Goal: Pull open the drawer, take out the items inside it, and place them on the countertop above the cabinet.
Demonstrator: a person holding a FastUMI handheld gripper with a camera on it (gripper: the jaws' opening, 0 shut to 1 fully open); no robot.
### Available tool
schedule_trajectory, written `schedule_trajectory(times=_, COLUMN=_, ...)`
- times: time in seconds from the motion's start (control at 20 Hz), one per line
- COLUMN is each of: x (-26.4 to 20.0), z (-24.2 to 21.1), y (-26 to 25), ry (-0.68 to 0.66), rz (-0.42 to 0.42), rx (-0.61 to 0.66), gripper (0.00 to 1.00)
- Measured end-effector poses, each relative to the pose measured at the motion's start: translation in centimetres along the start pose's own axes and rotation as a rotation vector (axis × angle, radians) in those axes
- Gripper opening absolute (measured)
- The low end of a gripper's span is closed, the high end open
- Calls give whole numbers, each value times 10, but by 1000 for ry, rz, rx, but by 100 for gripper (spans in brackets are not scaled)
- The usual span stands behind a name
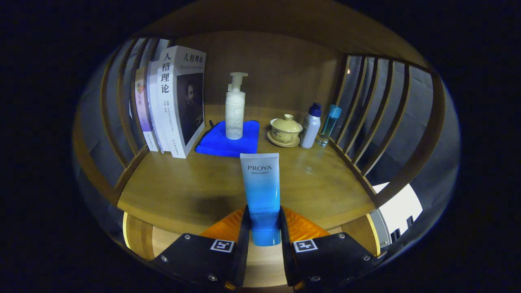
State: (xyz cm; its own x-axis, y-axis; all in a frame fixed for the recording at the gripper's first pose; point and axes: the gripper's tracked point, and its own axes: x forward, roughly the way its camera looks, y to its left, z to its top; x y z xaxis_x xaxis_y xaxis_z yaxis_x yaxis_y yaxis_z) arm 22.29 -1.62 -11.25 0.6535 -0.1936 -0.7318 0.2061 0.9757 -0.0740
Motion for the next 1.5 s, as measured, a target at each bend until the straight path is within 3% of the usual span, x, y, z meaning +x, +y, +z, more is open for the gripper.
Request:
schedule_trajectory(times=0.4, x=54, z=9, y=3, ry=22, rz=53, rx=43, gripper=39)
schedule_trajectory(times=0.95, x=65, z=5, y=5, ry=48, rz=85, rx=57, gripper=45)
schedule_trajectory(times=1.15, x=56, z=14, y=15, ry=8, rz=141, rx=96, gripper=50)
schedule_trajectory(times=1.35, x=25, z=32, y=20, ry=-100, rz=220, rx=136, gripper=95)
schedule_trajectory(times=1.5, x=-9, z=36, y=10, ry=-186, rz=208, rx=128, gripper=95)
